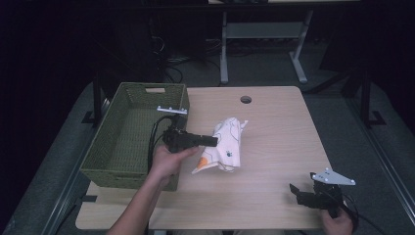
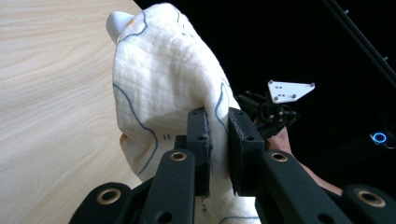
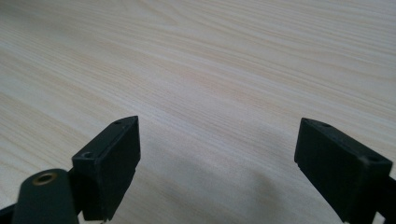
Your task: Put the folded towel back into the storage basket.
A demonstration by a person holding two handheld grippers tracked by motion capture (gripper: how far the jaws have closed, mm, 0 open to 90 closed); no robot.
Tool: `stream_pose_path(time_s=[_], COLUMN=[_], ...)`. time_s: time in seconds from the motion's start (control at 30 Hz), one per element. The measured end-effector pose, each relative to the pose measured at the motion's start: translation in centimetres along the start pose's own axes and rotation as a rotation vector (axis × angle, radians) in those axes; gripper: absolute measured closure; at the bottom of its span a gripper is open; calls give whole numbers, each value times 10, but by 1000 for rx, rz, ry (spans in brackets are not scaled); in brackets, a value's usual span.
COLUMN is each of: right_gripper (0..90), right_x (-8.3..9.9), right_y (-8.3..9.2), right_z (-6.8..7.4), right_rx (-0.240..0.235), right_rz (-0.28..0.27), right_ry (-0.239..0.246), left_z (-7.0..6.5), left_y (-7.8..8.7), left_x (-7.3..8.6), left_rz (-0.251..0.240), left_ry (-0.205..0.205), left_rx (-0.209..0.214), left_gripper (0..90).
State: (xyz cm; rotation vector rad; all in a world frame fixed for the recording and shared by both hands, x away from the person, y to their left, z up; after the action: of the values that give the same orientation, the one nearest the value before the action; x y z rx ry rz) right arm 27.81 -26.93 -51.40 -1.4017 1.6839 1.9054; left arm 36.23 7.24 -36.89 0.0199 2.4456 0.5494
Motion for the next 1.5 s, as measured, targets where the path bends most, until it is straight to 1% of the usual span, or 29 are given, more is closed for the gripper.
stream_pose_path(time_s=[0.23, 0.3, 0.37, 0.47, 0.5, 0.53, 0.6, 0.73, 0.9, 0.93, 1.1, 1.23, 1.37, 1.5], right_gripper=[139, 139, 139, 139, 139, 139, 139, 139, 139, 139, 139, 139, 139, 139], right_x=[0, 0, 0, 0, 0, -1, -1, -1, -1, -1, -1, -1, 0, 0], right_y=[0, -1, -1, -2, -2, -1, -2, -2, -2, -2, -3, -2, -1, -2], right_z=[1, 1, 1, 1, 1, 1, 1, 2, 3, 3, 3, 3, 0, 0], right_rx=[-1, -2, -1, -2, -1, -2, -2, -1, -2, -2, -3, -1, 6, 8], right_rz=[0, 2, 3, 3, 1, 0, 0, 2, -1, -1, 2, 5, 3, 4], right_ry=[4, 3, 4, 6, 5, 2, 2, 6, 9, 9, 14, 14, 5, 10], left_z=[-3, -3, -4, -4, -5, -5, -5, -3, -4, -4, -1, 0, 2, 3], left_y=[2, 4, 8, 11, 14, 14, 19, 23, 34, 34, 46, 53, 62, 68], left_x=[0, -1, -3, -4, -5, -5, -5, -3, -3, -3, -3, -3, -3, -5], left_rz=[5, 2, -7, -10, -12, -12, -24, -15, -23, -23, -42, -54, -64, -74], left_ry=[2, -3, 11, 13, 11, 11, 16, 11, 9, 9, 13, 22, 22, 26], left_rx=[8, 9, 12, 9, 7, 7, 8, -3, 8, 8, -1, 3, -6, -8], left_gripper=[807, 808, 808, 807, 808, 808, 808, 807, 807, 807, 807, 806, 807, 807])
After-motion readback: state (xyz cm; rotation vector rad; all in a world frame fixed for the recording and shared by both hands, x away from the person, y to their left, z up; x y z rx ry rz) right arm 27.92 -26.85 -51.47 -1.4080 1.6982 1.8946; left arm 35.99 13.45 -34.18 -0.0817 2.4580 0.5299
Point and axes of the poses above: each handheld gripper's, and its own axes: y roughly backward along the jaws, x roughly out of its underside, z roughly to its left, the point moved 7 cm from there along -y, roughly forward along the jaws, and after that the axes turned 9 degrees about y, right-handed, at the moved point
